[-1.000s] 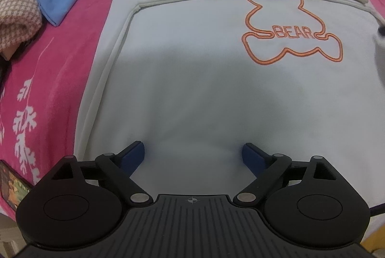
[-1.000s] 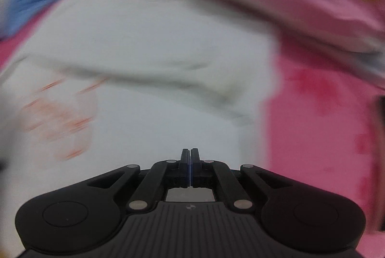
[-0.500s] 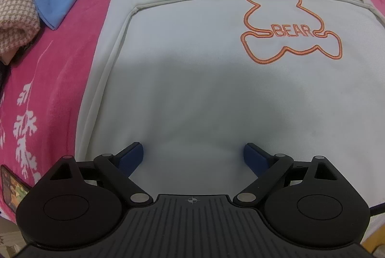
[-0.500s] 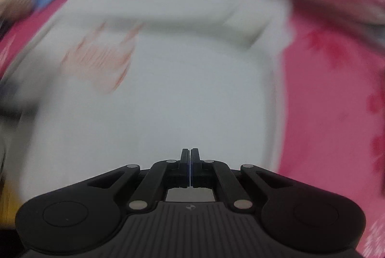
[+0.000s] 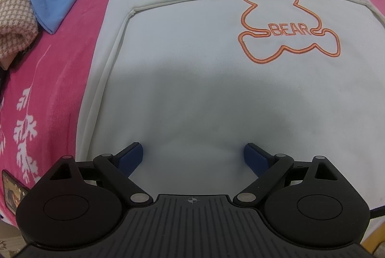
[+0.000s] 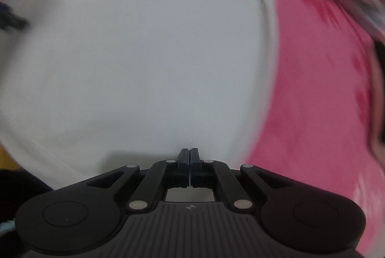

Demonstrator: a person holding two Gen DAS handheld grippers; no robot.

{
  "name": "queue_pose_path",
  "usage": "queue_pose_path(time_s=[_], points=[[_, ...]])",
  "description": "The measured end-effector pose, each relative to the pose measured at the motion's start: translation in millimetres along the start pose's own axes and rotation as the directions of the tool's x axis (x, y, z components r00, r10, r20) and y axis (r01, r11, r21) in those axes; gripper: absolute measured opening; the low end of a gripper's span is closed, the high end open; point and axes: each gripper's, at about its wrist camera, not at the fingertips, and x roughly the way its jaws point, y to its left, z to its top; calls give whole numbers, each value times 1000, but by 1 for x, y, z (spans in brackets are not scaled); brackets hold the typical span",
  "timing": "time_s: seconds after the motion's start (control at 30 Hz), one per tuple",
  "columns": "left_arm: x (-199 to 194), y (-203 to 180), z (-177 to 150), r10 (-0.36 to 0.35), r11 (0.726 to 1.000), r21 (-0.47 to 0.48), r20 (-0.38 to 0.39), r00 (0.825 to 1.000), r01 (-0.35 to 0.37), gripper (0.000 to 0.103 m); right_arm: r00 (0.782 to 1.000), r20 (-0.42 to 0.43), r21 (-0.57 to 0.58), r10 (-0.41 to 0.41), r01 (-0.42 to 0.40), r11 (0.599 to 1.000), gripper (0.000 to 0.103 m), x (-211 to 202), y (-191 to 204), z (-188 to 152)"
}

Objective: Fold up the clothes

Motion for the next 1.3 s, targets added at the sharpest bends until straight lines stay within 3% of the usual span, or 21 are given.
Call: queue_pose_path(time_s=[0.07,0.13,0.27,0.53,0.73,1.0,1.3], points=[[0,1,0,-2,1000,0,2,1000,2,93,1000,-23,101,-17,19,995,0,-2,-17,-11],[0,1,0,-1,1000,-2,3,1000,1,94,1000,-4,117,-21,22,993,0,-14,-18,-10],[0,0,1,-1,1000,-8,0,1000,1,95,999,24,42,48,-49,998,0,-21,6,-9],[0,1,-1,-5,1000,-15,4,1000,5,97,998,-69,40,-10,13,999,0,-16,18,-19],[-1,0,-1,-10,1000,-26,9,1000,10,98,994,71,-12,87,-86,996,0,-23,54,25],[0,3,-3,-9,998,-62,7,1000,9,101,981,17,-70,192,-190,979,0,-25,89,7],[2,7,-2,-8,997,-83,-2,1000,7,102,974,44,-75,224,-220,973,0,-22,95,26]])
